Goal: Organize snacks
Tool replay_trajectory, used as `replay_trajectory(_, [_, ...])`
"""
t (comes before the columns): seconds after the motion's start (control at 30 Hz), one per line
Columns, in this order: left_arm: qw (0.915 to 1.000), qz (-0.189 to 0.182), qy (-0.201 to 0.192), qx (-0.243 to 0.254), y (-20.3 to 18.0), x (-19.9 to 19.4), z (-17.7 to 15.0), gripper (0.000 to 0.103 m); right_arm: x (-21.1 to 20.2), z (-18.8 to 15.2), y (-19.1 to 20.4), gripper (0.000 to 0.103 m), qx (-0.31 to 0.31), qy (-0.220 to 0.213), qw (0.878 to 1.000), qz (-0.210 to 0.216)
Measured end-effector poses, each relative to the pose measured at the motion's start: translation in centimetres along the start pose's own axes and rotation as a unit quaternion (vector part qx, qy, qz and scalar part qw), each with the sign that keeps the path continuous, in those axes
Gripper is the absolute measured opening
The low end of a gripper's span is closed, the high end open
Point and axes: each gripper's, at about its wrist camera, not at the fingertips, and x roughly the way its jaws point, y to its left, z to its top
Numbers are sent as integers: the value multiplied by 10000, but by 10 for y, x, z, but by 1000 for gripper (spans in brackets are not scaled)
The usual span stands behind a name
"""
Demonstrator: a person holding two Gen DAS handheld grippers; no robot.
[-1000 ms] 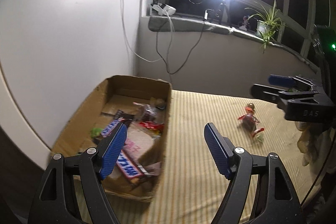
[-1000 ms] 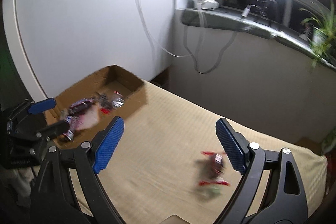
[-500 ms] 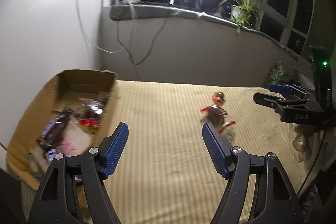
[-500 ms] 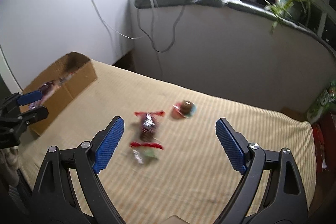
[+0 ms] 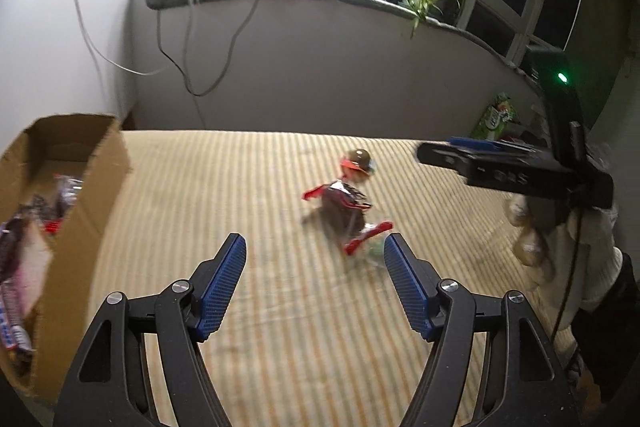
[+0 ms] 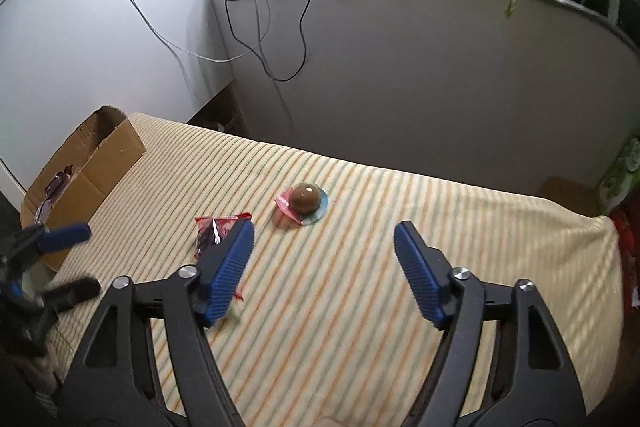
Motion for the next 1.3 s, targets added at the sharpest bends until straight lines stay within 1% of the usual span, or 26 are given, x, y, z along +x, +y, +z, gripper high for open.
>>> replay_trajectory(0.1, [9999,-118,104,-43,-6,15,2,71,19,8,3,67,-80,92,9999,82])
replay_trajectory(0.27, [9995,-210,210,-141,-12,36,8,69,46,13,12,64,-196,229,9994,152])
replay_trajectory(0.4, [9992,-244,254,-193,-14,51,12,65,63,14,18,59,-330,343,9987,154])
replay_trajectory(0.63, [9989,-268,331,-207,-15,69,15,61,80,15,23,58,-517,482,9975,60])
replay_trajectory(0.77, [9985,-311,363,-283,-12,76,18,59,87,15,25,48,-594,558,9966,83])
replay_trajectory(0.87, [9984,-338,373,-267,-12,80,20,57,89,15,29,47,-648,556,9963,38])
replay_trajectory(0.9, [9983,-355,383,-258,-13,81,20,54,89,15,29,42,-648,543,9964,24])
replay_trajectory(0.93, [9982,-387,397,-231,-14,82,21,49,89,15,29,40,-643,539,9965,4])
replay_trajectory(1.03, [9979,-451,416,-209,-18,84,21,43,87,14,28,40,-612,557,9966,48])
replay_trajectory(1.1, [9975,-498,427,-254,-21,87,23,42,86,13,26,39,-603,570,9965,67])
replay_trajectory(1.2, [9968,-578,448,-316,-19,86,22,33,83,14,25,36,-600,570,9965,80])
replay_trajectory(1.3, [9970,-582,430,-291,-18,86,21,32,80,14,23,33,-542,536,9971,77])
